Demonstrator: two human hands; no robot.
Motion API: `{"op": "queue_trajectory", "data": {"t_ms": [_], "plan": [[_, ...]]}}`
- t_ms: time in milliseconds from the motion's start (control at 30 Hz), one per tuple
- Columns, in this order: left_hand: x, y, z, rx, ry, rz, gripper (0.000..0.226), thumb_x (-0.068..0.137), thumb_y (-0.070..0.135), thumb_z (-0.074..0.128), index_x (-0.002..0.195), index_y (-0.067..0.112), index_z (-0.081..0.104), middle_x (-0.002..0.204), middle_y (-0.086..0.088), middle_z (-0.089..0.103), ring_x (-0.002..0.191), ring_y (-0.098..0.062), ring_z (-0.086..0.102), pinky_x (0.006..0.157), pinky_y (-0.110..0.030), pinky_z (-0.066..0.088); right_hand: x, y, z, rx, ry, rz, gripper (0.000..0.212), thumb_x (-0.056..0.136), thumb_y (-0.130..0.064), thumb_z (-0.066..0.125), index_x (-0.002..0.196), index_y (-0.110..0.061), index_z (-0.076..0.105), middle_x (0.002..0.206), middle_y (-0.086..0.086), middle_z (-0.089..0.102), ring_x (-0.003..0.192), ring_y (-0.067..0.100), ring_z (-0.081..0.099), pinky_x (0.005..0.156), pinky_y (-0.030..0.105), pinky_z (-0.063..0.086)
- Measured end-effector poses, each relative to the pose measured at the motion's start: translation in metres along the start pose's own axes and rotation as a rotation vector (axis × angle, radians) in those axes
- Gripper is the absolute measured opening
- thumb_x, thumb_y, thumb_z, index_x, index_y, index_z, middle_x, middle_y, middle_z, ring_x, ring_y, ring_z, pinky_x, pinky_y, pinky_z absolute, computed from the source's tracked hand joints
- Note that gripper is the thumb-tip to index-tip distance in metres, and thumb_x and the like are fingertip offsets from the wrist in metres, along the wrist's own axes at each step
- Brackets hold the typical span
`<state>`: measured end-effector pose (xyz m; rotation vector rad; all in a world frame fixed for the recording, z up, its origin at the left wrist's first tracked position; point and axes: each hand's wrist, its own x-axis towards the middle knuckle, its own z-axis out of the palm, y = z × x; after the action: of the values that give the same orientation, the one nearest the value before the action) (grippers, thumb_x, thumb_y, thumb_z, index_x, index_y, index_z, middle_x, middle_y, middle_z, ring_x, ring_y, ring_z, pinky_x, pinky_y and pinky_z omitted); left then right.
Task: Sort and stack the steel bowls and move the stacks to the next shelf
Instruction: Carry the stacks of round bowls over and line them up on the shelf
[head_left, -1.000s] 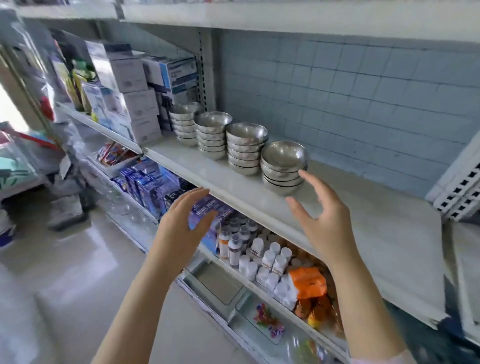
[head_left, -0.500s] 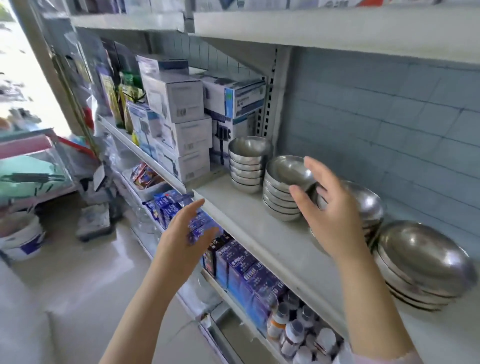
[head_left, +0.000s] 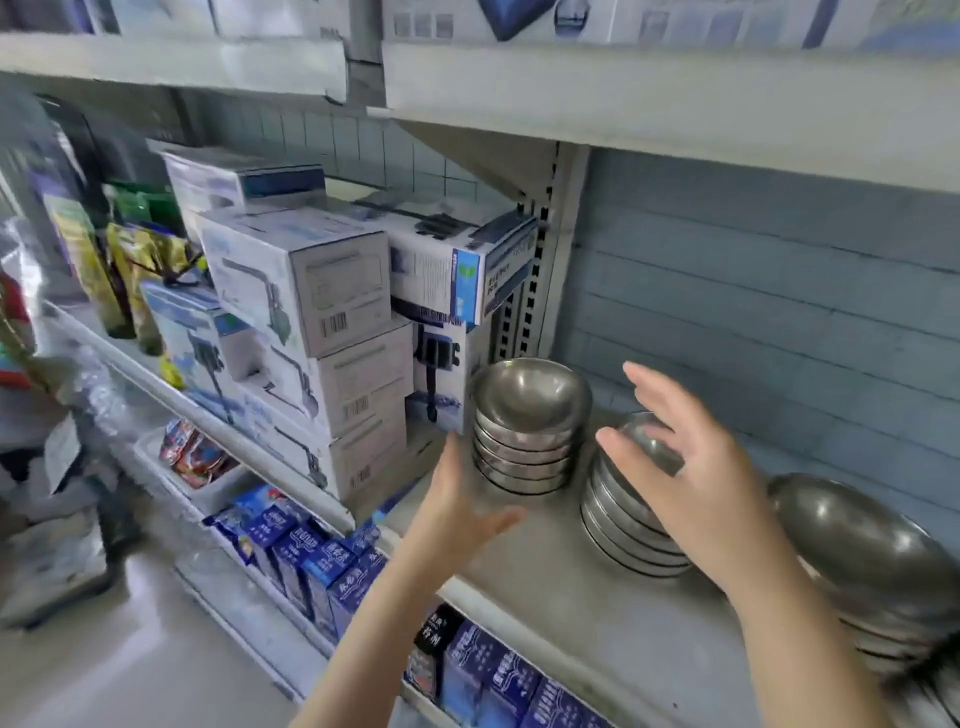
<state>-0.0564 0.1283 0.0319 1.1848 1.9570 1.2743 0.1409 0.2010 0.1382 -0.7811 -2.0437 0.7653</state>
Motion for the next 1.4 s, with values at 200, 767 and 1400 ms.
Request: {"op": "queue_trajectory", "data": {"t_ms": [200, 767, 1400], "plan": [[0.052, -0.026, -0.012, -0.148, -0.197, 0.081, 0.116, 0.053, 0.042, 0.087, 0.148, 0.036, 0.021, 0.140, 0.012, 0.051, 0.128, -0.002, 0.049, 0.108, -0.032, 0.042, -0.007, -0.021, 0.040, -0.001, 0.120, 0.116, 0.060, 0.074, -0.052, 0.065, 0.132, -0.050, 0.050, 0.127, -0.039, 0.050, 0.116, -0.020, 0.051, 0.091, 0.001, 0.039], [0.044, -0.061, -0.091, -0.171, -0.586, 0.215, 0.093, 0.057, 0.032, 0.093, 0.136, 0.035, 0.044, 0.123, 0.021, 0.064, 0.117, 0.004, 0.056, 0.106, -0.035, 0.044, -0.051, -0.023, 0.143, 0.304, 0.255, 0.396, 0.068, 0.079, -0.035, 0.072, 0.137, -0.049, 0.039, 0.136, -0.033, 0.054, 0.132, -0.003, 0.049, 0.095, 0.011, 0.044], [-0.058, 0.041, -0.051, -0.376, -0.660, 0.410, 0.107, 0.050, 0.052, 0.087, 0.145, 0.034, 0.040, 0.130, 0.020, 0.060, 0.126, 0.000, 0.051, 0.104, -0.037, 0.046, -0.147, -0.102, 0.037, 0.213, 0.536, 0.352, 0.075, 0.074, -0.028, 0.086, 0.138, -0.037, 0.048, 0.131, -0.019, 0.063, 0.123, 0.001, 0.058, 0.085, 0.014, 0.052]]}}
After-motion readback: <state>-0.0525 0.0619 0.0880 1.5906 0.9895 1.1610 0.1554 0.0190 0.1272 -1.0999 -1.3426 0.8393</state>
